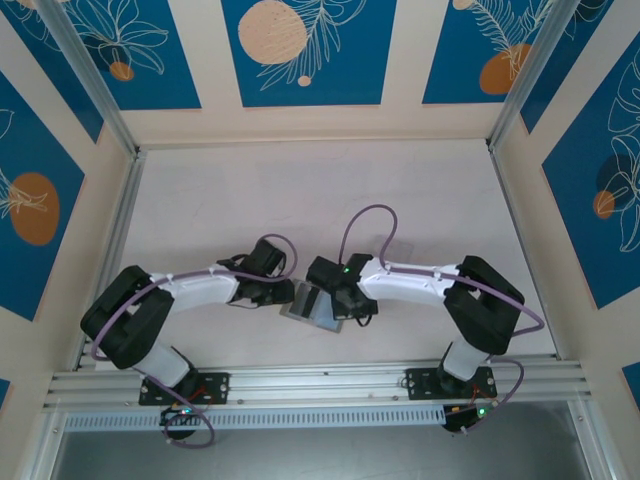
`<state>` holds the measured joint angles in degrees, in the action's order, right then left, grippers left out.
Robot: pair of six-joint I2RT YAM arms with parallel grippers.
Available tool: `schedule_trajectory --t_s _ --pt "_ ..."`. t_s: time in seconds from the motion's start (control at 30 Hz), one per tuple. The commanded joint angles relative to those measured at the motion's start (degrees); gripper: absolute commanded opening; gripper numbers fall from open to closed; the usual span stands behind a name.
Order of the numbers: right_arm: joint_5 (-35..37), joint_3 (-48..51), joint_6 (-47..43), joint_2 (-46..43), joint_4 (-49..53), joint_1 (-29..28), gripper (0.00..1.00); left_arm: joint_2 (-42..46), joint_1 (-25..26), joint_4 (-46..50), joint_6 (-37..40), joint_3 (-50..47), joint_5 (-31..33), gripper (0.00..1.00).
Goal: Put the credit cards into the card holder
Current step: Close the card holder at the bottom-center of the table.
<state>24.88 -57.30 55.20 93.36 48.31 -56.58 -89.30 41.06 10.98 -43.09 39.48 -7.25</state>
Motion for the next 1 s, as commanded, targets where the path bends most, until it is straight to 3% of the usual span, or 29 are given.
schedule_trajectory --t_s 0.0,0.17,0.3,0.57,0.77,0.97 --pt "0.9 -0.6 -3.7 -5.2 1.4 3.0 0.0 -8.7 5.9 -7.8 -0.4 -2.0 -3.3 0.29" --pt "-5.5 -0.5 -9.3 -12.5 -4.5 5.3 0.0 -13.6 8.6 -12.4 -4.3 1.8 -5.9 0.28" --pt "-12.2 -1.4 -10.9 -13.5 -9.4 5.8 0.0 -14.8 8.6 -17.0 -7.1 2.2 -8.4 0.28" --pt "-23.7 -3.4 -8.7 -6.9 -22.5 5.5 0.0 -9.8 6.5 -27.8 -11.7 -6.3 -11.4 0.35" --pt "-26.2 -6.1 -6.6 -0.4 -28.4 4.1 0.0 -7.4 4.1 -35.7 -14.2 -14.3 -14.6 0.38" --pt "-26.1 -7.1 -5.2 3.9 -30.1 3.6 0.02 0.8 1.2 -30.3 -14.2 -19.5 -11.1 0.45"
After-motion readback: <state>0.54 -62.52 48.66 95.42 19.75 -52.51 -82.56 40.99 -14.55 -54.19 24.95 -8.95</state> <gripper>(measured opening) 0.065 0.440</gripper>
